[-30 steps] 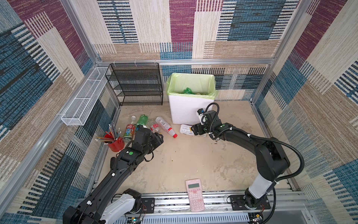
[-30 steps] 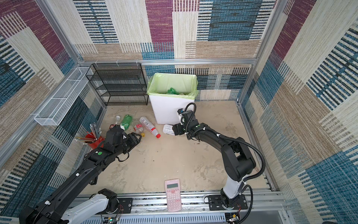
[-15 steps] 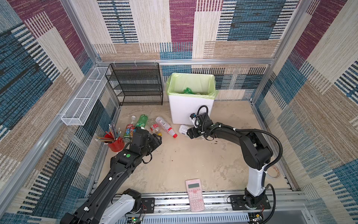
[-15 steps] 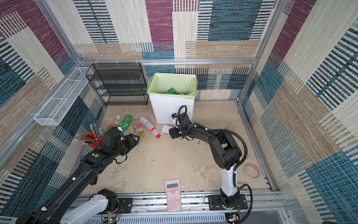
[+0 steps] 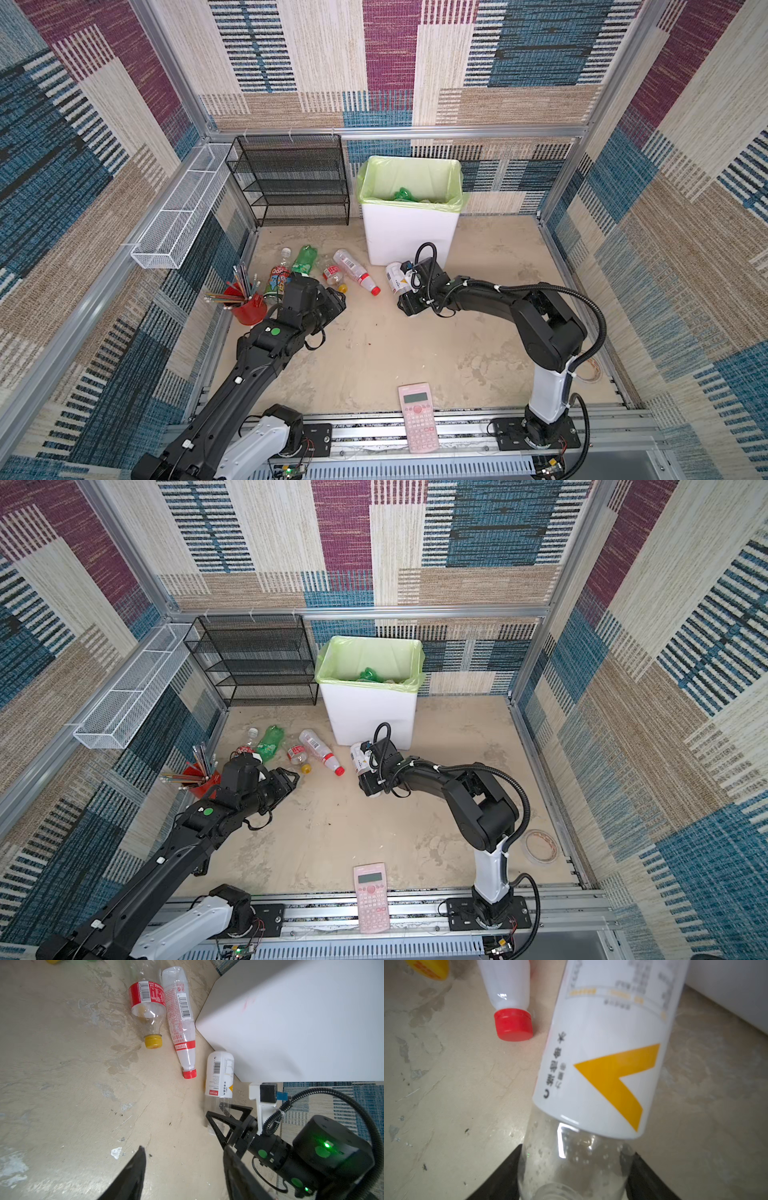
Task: Throw the plastic bottles in the bin
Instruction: Pick up the plastic bottle from the center of the table.
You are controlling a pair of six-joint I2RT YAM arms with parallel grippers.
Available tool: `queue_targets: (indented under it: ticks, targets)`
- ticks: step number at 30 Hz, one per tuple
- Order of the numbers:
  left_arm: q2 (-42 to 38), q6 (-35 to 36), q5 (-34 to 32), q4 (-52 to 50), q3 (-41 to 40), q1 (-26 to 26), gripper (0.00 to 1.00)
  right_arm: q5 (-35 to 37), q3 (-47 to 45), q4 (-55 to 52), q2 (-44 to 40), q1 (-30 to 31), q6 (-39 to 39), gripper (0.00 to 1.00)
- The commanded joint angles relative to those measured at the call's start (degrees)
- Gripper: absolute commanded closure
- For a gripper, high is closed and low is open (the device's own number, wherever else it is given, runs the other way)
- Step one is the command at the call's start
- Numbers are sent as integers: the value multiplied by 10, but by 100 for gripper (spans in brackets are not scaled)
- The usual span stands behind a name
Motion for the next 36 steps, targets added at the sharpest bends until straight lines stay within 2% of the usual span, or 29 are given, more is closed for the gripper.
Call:
queue_targets:
  ticks: [1, 4, 6, 17, 21, 25, 29, 36]
  targets:
    - [4, 11, 7, 5, 5, 3, 39, 15, 17, 1, 21, 1, 15, 25]
    - [3, 14, 9, 2, 6, 5, 39, 32, 37, -1, 29, 1, 21, 10]
    - [1, 16, 9, 0, 6, 7, 39, 42, 44, 4, 25, 1, 25, 9]
    - [-1, 17, 10, 2, 4, 13, 39, 31, 64, 0, 47, 0, 31, 29]
    - [4, 17, 13, 6, 5, 13, 39, 42, 46, 7, 22, 1, 35, 36]
    - [10, 19, 16, 8, 8, 14, 39, 48, -18, 32, -49, 0, 56, 43]
    - [20, 22, 21, 10, 12, 16, 39, 44, -116, 56, -154, 1, 94, 43]
    - [52, 29, 35, 19, 32, 17, 40, 56, -308, 77, -439, 2, 163, 43]
